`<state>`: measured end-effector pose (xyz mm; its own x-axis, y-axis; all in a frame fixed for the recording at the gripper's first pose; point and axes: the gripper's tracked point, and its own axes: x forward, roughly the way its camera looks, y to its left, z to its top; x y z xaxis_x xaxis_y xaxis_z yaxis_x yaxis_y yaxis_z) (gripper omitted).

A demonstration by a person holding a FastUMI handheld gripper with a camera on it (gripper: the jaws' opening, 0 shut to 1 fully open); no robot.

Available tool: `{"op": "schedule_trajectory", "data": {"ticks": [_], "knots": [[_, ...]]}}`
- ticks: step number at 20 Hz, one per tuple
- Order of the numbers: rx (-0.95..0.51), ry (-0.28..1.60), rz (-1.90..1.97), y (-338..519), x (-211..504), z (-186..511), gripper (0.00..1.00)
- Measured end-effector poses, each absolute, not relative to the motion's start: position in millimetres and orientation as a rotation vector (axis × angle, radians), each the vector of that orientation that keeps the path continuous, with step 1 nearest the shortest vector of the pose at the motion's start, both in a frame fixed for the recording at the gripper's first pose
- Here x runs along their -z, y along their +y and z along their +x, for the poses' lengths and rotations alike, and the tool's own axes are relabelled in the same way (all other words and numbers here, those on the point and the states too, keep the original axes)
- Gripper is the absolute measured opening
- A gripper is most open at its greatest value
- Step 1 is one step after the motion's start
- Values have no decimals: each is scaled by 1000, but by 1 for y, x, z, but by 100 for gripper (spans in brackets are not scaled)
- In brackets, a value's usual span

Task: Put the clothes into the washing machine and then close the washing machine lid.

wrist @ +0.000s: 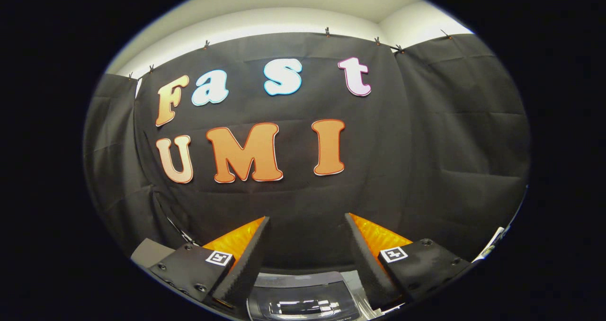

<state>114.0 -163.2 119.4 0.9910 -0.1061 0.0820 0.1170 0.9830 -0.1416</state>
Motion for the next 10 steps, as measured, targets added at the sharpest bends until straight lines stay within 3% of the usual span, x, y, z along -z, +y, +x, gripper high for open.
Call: {"op": "schedule_trajectory", "data": {"ticks": [10], "knots": [[104, -68, -149, -157, -112, 122, 98]]}}
